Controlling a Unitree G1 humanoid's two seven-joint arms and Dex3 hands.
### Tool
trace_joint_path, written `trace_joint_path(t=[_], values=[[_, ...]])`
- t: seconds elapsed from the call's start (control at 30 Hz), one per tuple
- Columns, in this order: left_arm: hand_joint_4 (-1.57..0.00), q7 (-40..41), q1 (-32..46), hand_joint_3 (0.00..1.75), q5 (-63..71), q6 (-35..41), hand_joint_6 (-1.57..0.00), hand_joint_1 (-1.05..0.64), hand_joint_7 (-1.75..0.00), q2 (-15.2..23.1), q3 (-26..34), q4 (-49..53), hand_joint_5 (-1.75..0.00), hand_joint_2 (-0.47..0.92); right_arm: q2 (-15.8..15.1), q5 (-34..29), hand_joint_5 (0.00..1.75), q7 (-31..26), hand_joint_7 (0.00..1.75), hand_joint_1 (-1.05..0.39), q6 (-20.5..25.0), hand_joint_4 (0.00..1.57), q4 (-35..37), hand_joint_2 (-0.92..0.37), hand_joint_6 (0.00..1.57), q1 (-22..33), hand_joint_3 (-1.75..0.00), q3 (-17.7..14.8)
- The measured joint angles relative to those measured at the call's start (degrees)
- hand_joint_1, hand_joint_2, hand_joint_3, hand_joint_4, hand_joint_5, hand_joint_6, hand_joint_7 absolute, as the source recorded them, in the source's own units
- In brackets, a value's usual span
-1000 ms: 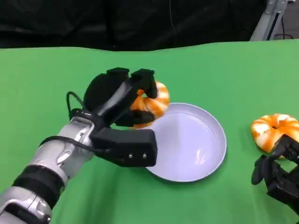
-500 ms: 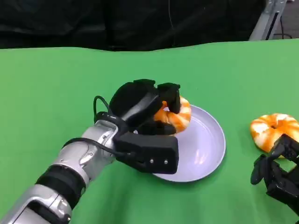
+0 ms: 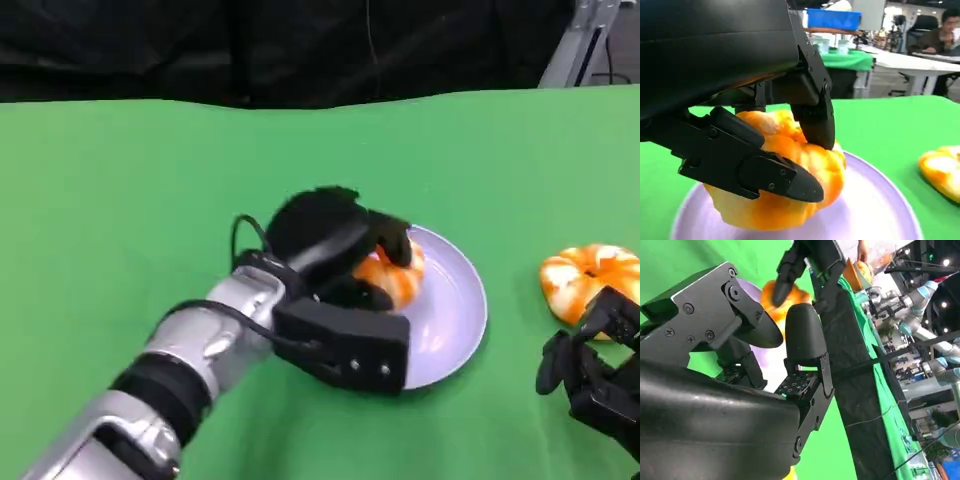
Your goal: Grasp the bread from the table and place it into the plate.
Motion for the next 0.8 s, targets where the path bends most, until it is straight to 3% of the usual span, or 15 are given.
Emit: trace_joint_path(t=[0.1, 0.43, 0.6, 0.63, 0.7, 0.73, 0.8], values=[[-0.74, 0.5, -0.3, 0.24, 0.4, 0.0, -0.59, -0.07, -1.73, -0.5, -0.4, 1.5, -1.75, 0.91, 0.0, 0.0, 1.75, 0.0, 1.57, -0.04, -0.1, 0.87, 0.0, -0.44, 0.80, 0.0, -1.35, 0.0], [-0.70, 0.5, -1.3, 0.27, 0.8, 0.9, -0.54, -0.13, -1.73, -1.2, -1.1, 3.3, -1.75, 0.92, 0.0, 0.0, 1.75, -0.1, 1.57, -0.04, -0.1, 0.87, 0.0, -0.43, 0.80, 0.0, -1.36, 0.0], [-0.65, 0.4, -1.6, 0.24, 0.8, 0.6, -0.67, -0.14, -1.41, -1.5, -1.5, 3.9, -1.72, 0.92, 0.0, 0.0, 1.75, -0.2, 1.57, -0.04, -0.1, 0.87, -0.2, -0.43, 0.80, 0.0, -1.36, 0.0], [-0.71, 0.5, -1.6, 0.19, 0.8, 0.5, -0.79, -0.15, -1.06, -1.5, -1.5, 4.0, -1.44, 0.92, 0.0, 0.0, 1.75, -0.2, 1.57, -0.04, -0.1, 0.87, -0.2, -0.42, 0.80, 0.0, -1.36, 0.0], [-0.85, 0.5, -1.6, 0.15, 0.8, 0.0, -0.94, -0.22, -0.53, -1.5, -1.6, 4.0, -0.82, 0.92, 0.0, 0.0, 1.75, -0.2, 1.56, -0.04, 0.0, 0.88, -0.2, -0.42, 0.80, 0.0, -1.36, 0.0], [-0.79, 0.5, -1.6, 0.24, 0.9, -0.1, -0.89, -0.37, -0.25, -1.4, -1.7, 4.0, -0.45, 0.92, 0.1, 0.0, 1.75, -0.2, 1.57, -0.04, 0.0, 0.88, -0.2, -0.43, 0.80, 0.0, -1.36, 0.0], [-0.77, 0.0, -1.6, 0.30, 0.9, 0.0, -0.87, -0.44, -0.09, -1.3, -1.8, 4.0, -0.23, 0.92, 0.1, 0.0, 1.75, -0.2, 1.57, -0.04, 0.0, 0.88, -0.3, -0.43, 0.80, 0.0, -1.36, 0.0]])
